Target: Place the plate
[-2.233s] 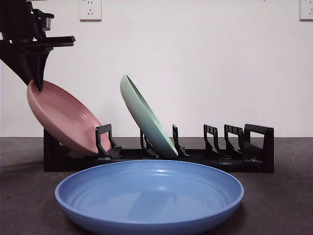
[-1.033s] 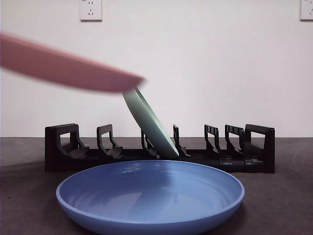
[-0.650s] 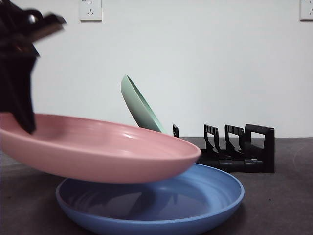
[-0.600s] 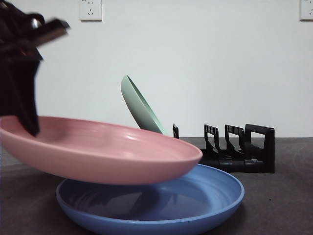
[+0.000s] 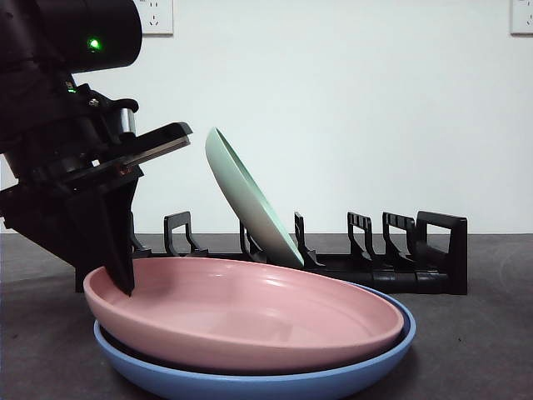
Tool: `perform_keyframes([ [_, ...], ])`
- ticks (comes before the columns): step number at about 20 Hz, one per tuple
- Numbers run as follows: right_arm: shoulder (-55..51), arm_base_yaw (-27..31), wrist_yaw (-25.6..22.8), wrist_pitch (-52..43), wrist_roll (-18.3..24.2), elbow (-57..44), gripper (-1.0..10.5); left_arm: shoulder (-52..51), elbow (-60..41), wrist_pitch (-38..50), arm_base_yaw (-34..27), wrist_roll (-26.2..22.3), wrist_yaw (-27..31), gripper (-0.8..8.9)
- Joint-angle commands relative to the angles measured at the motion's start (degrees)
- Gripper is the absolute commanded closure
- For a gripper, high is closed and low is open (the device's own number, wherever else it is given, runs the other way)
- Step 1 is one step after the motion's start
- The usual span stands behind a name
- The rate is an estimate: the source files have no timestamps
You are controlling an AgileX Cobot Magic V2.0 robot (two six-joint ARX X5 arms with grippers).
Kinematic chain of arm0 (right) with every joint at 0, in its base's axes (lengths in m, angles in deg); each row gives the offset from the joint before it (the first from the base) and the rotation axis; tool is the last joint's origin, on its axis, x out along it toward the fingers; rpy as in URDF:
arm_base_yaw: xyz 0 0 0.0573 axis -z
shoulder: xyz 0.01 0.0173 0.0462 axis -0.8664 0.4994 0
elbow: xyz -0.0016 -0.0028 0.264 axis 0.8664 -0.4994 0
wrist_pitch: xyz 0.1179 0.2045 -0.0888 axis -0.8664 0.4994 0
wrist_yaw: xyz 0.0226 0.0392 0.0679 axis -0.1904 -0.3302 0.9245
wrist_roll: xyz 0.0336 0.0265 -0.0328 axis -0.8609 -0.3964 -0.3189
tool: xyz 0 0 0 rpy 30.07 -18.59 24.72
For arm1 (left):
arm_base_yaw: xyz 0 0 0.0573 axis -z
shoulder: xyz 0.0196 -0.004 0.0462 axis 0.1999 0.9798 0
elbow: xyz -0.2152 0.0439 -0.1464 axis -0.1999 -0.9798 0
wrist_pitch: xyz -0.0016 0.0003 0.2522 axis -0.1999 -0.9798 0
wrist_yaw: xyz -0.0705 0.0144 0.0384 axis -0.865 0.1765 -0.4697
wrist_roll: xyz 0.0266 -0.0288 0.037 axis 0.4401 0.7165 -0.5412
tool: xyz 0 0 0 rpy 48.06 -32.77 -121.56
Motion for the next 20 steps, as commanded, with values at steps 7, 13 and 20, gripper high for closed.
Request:
perform_keyframes([
  [7,0.4,-0.6,-0.2,-0.3,-1.7,1.1,7.0,-6.6,3.7,-4.6,-0.4,-0.9,0.3,4.98],
  [13,0.4,-0.6,0.0,-0.1,-2.5,1.1,7.0,-24.7,12.2,-14.8,-6.0,-11.2,6.7,5.01],
  [20,0.4,-0.6,0.9,-0.1,-2.5,1.1,7.0,-41.7,15.3,-24.9,-10.8,-13.8,7.8,5.01],
])
